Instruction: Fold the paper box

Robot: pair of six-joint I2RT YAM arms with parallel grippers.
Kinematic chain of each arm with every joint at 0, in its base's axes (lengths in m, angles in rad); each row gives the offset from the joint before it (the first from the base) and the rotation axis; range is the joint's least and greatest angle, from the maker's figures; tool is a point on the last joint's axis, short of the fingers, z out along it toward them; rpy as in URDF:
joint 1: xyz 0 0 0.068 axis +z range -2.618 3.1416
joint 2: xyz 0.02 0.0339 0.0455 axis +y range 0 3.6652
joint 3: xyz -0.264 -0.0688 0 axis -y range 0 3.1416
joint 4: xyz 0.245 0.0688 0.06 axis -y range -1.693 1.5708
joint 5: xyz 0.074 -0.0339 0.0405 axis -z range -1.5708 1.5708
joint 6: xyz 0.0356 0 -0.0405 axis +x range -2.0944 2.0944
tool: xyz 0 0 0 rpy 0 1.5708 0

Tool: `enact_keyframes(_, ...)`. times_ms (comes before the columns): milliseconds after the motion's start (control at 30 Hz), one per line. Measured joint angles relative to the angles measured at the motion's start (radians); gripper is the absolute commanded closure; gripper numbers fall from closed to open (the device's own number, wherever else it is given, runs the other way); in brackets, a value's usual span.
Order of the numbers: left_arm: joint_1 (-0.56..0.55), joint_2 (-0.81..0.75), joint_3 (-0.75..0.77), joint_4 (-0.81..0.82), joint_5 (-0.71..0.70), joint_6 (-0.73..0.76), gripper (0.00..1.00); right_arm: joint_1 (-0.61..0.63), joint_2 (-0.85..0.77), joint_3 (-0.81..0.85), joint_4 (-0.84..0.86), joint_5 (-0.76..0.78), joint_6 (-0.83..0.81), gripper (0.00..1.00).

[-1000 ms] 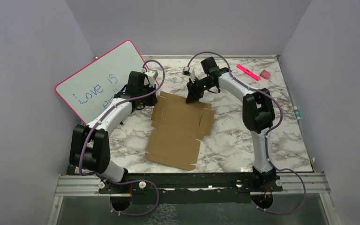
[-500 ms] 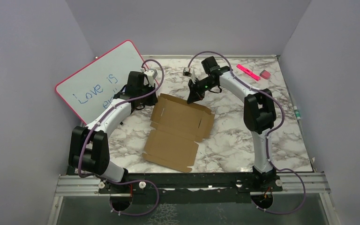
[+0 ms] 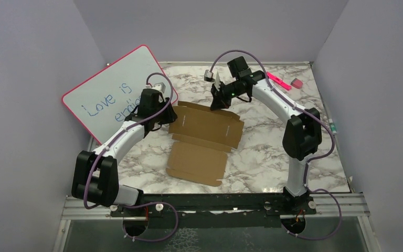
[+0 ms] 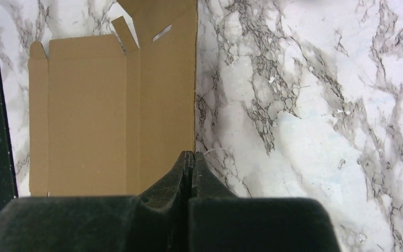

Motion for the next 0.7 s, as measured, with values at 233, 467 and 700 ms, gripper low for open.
enact_keyframes(233, 0.0, -0.013, -0.074, 0.11, -0.05, -0.095, 0.56, 0.037, -0.096, -0.06, 0.007, 0.077, -0.061, 0.99)
enact_keyframes(467, -0.002, -0.009, -0.077, 0.184, -0.08, -0.13, 0.45, 0.065, -0.203, -0.154, 0.058, 0.121, -0.122, 0.99)
enact_keyframes(700, -0.002, -0.057, -0.108, 0.208, -0.101, -0.134, 0.32, 0.098, -0.215, -0.172, 0.088, 0.207, -0.184, 0.99)
